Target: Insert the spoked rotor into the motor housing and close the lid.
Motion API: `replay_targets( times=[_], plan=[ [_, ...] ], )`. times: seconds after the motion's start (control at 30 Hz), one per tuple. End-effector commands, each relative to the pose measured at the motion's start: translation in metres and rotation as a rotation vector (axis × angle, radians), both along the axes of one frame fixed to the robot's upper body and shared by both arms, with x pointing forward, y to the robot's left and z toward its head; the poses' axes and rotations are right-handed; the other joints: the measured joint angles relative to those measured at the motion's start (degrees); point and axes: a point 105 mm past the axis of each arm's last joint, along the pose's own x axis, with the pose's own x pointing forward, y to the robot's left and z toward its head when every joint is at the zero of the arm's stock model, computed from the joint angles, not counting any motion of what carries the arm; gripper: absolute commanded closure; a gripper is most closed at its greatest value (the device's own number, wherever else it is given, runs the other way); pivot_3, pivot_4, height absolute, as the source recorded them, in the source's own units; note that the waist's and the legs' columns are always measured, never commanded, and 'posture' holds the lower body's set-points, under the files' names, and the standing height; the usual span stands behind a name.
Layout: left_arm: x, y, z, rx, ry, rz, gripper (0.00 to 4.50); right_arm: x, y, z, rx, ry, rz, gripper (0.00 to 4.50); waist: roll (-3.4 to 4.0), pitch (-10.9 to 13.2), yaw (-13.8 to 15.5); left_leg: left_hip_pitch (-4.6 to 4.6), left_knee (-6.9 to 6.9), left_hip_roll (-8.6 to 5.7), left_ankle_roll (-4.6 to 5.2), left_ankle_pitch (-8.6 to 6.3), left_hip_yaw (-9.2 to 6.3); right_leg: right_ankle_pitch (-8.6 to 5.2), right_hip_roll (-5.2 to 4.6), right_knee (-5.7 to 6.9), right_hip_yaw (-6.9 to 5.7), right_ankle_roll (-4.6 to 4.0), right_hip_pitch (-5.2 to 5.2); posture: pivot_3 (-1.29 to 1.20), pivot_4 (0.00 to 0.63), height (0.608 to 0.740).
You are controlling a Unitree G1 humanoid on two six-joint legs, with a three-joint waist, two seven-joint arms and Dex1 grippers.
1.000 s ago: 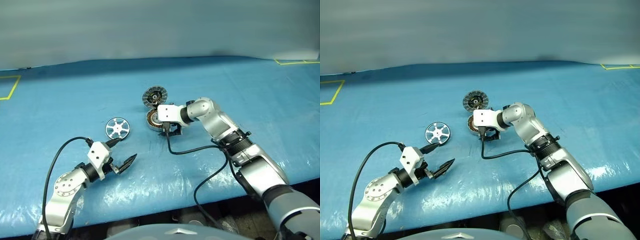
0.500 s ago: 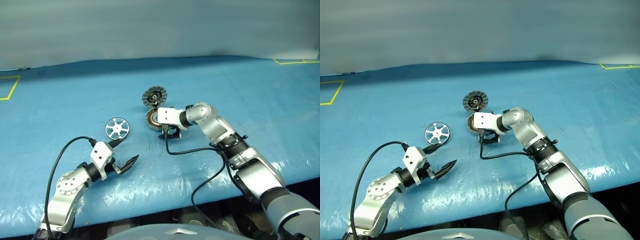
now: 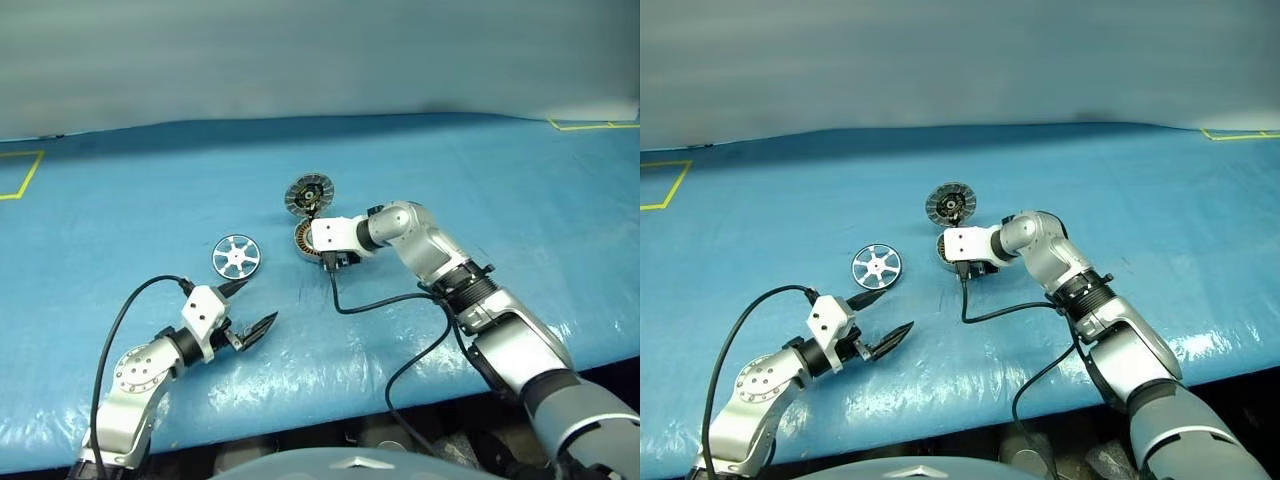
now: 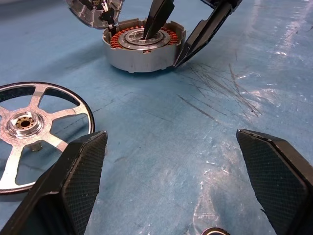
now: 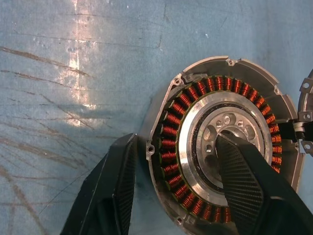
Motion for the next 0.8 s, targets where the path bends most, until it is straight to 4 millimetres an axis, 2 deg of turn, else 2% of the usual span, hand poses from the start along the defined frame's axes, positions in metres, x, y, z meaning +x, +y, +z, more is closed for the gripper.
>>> replay_targets(
  times=[0.03,0.17,0.3,0.37,0.6,0.7,0.8],
  plan=[
    [-0.002,-0.008,0.010,-0.026,-0.040,-0.020,0.00,-0.017,-0.004,-0.002,0.036,0.071,-0.055,2.14,-0.01,0.0,0.0,0.00,0.00,0.00,-0.01,0.00,-0.01,0.01,0.00,0.01,0.00,0.01,0.00,0.00,0.150,0.740],
    [-0.004,-0.010,0.009,-0.034,-0.032,-0.024,0.00,-0.046,-0.012,-0.004,0.045,0.129,-0.076,2.14,-0.01,0.0,0.1,-0.03,-0.03,-0.02,0.01,-0.05,-0.08,0.02,-0.06,-0.02,-0.08,0.03,0.00,0.00,0.150,0.740],
    [-0.006,-0.016,0.006,-0.043,-0.010,-0.050,0.00,-0.080,-0.026,-0.014,-0.005,0.141,-0.072,2.14,-0.01,0.0,0.3,-0.03,-0.03,-0.03,0.05,-0.10,-0.10,-0.04,-0.07,-0.05,-0.12,-0.05,0.02,0.00,0.150,0.740],
    [-0.005,-0.019,0.004,-0.044,-0.001,-0.062,0.00,-0.092,-0.026,-0.017,0.020,0.188,-0.096,2.14,-0.05,0.0,0.2,-0.03,-0.02,-0.03,0.05,-0.10,-0.10,-0.15,-0.07,-0.06,-0.12,-0.21,0.02,0.00,0.150,0.740],
    [-0.002,-0.028,0.007,-0.044,0.005,-0.118,0.00,-0.105,-0.027,-0.026,0.016,0.220,-0.129,2.14,-0.12,-0.1,0.0,0.11,0.00,0.00,-0.02,-0.05,-0.12,-0.16,0.01,-0.02,-0.10,-0.23,0.10,0.00,0.150,0.740],
    [-0.001,-0.030,0.008,-0.036,0.004,-0.132,0.00,-0.104,-0.027,-0.031,0.007,0.209,-0.124,2.14,-0.23,-0.1,0.0,0.11,0.00,-0.01,-0.02,-0.05,-0.13,-0.16,0.02,-0.02,-0.09,-0.23,0.11,0.00,0.150,0.740],
    [0.001,-0.030,0.011,-0.035,0.001,-0.142,0.00,-0.101,-0.023,-0.031,0.046,0.218,-0.136,1.40,-0.32,-0.2,-0.1,0.12,-0.01,0.01,-0.03,-0.04,-0.13,-0.16,0.03,-0.02,-0.08,-0.24,0.13,0.00,0.150,0.740]
  ],
)
